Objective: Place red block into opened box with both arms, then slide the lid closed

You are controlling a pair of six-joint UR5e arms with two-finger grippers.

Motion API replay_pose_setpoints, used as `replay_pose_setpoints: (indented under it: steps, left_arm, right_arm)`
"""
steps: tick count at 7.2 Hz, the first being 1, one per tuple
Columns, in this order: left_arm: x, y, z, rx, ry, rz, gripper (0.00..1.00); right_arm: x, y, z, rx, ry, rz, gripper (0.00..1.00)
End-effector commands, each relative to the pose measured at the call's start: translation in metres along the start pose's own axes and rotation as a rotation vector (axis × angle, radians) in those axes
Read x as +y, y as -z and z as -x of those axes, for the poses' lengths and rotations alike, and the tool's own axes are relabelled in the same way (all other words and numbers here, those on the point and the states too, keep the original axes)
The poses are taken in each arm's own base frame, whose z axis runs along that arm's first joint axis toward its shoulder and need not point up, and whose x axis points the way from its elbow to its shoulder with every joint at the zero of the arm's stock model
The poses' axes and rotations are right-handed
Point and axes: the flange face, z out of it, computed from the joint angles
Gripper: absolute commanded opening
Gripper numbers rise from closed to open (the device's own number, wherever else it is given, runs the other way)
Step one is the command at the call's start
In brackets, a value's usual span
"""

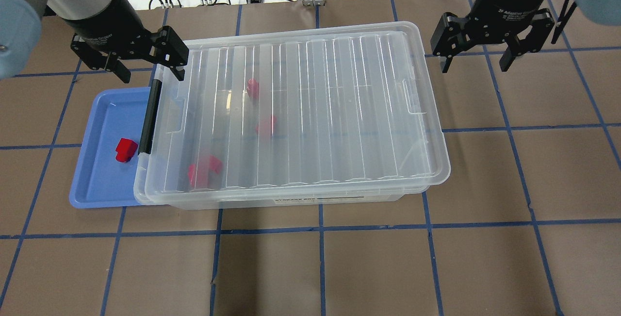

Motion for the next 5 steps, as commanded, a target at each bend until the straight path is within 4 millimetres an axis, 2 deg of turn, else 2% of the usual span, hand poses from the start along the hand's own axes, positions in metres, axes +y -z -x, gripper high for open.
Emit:
replay_pose_setpoints:
  steps: [1, 3, 5]
  left_arm:
    - [0.005, 0.003, 0.001, -0.003, -0.011, -0.003, 1.0]
    - [0.005, 0.004, 0.0, -0.003, -0.008, -0.005, 1.0]
    - [-0.005, -0.007, 0.009, 0.002, -0.004, 0.01, 1.0]
  right_arm:
    - [-0.025, -0.033, 0.001, 0.008, -0.003, 0.058, 1.0]
    - [-0.058, -0.055, 0.003, 0.008, -0.002, -0.011, 1.0]
    - [-0.078, -0.091, 0.005, 0.008, 0.001, 0.035, 1.0]
